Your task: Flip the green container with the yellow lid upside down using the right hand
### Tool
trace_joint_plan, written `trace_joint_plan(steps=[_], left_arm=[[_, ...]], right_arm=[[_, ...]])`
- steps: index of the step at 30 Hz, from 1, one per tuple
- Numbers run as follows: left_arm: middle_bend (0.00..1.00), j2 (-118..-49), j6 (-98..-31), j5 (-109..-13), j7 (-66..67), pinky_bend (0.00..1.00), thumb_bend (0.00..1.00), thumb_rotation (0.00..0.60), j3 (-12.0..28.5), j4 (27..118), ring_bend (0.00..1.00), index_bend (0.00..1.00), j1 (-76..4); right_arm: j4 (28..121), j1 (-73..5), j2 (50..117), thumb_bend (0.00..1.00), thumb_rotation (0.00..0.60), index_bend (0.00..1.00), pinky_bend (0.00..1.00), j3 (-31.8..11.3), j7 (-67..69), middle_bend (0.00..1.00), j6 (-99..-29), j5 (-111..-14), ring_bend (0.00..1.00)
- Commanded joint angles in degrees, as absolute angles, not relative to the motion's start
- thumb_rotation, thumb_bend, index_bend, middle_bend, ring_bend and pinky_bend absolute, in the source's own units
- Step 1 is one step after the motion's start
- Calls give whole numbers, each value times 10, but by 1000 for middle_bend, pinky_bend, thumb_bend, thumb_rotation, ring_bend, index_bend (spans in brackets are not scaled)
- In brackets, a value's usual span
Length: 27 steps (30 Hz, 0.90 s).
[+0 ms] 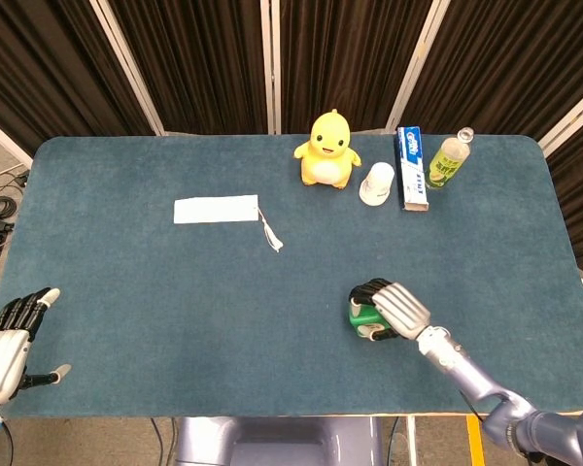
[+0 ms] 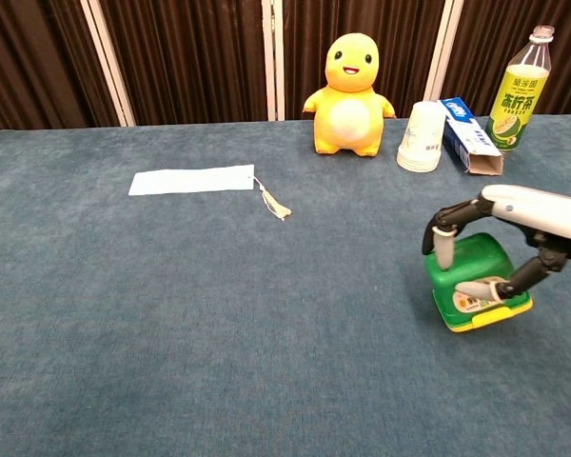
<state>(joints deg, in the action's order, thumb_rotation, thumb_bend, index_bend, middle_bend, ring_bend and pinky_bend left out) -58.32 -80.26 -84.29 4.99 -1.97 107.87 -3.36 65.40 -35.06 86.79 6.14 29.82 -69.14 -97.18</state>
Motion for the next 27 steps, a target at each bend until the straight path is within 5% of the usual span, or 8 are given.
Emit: trace_joint_plan(steps=[1,17,24,27], left_arm=[[0,-584,-803,-843,50,0,0,600,-20,1079,0,0,-34],[0,-580,-818,-866,47,0,0,600,-26,1085,0,0,-28],[0,-575,-839,-890,40,0,0,600,-31,1087,0,0,-19],[0,-574,-847,-897,38,0,0,600,-32,1087,0,0,-15]], right_arm=[[658,-338,843,203,600,498,235,78,315,290,-707,-985,264],[711,-281,735,184,600,390,188,94,339,249,-822,-1008,174],[806,-230,668,78,600,29,0,75,223,4,-872,-969,0],[852,-208,641,33,600,0,0,71,160,0,-882,-945,0]])
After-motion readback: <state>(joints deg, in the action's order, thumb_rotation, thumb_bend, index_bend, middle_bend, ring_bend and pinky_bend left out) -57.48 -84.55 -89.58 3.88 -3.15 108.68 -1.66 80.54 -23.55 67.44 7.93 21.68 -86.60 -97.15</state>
